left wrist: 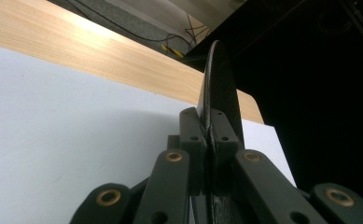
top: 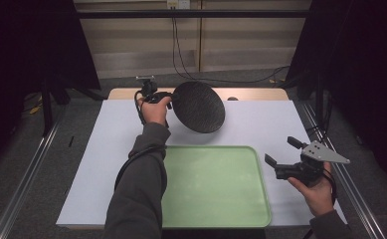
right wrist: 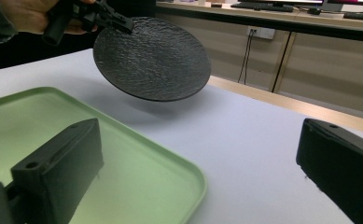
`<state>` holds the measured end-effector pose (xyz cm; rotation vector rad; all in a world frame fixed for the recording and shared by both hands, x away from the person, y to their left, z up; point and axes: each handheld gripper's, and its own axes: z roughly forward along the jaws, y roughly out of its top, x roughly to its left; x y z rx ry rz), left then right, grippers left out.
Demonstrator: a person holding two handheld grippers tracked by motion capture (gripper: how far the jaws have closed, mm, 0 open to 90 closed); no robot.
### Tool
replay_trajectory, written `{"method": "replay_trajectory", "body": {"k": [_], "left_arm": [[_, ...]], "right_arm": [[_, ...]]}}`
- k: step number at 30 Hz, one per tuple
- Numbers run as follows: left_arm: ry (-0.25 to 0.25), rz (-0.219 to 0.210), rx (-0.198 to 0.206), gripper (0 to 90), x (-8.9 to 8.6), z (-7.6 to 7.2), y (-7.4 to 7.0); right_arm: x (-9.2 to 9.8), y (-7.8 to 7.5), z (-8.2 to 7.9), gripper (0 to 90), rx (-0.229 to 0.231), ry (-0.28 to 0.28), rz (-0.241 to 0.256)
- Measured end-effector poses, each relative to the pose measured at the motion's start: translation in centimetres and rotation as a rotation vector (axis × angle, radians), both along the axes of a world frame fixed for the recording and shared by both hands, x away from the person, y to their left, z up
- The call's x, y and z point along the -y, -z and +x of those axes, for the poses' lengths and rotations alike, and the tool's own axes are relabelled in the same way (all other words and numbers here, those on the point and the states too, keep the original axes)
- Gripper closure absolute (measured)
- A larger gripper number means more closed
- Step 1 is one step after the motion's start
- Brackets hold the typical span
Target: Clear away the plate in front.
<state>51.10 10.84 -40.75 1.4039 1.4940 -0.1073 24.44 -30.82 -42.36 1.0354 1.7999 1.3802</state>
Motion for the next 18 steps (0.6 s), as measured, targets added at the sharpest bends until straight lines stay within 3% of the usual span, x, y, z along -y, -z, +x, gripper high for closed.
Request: {"method": "replay_trajectory", "body": {"k": [18], "left_arm": [[0.094, 0.023, 0.0, 87.1, -2.7, -2.3, -2.8]], "right_arm": [[-0.5, 0.2, 0.0, 0.0, 0.001, -0.031, -0.028]]}}
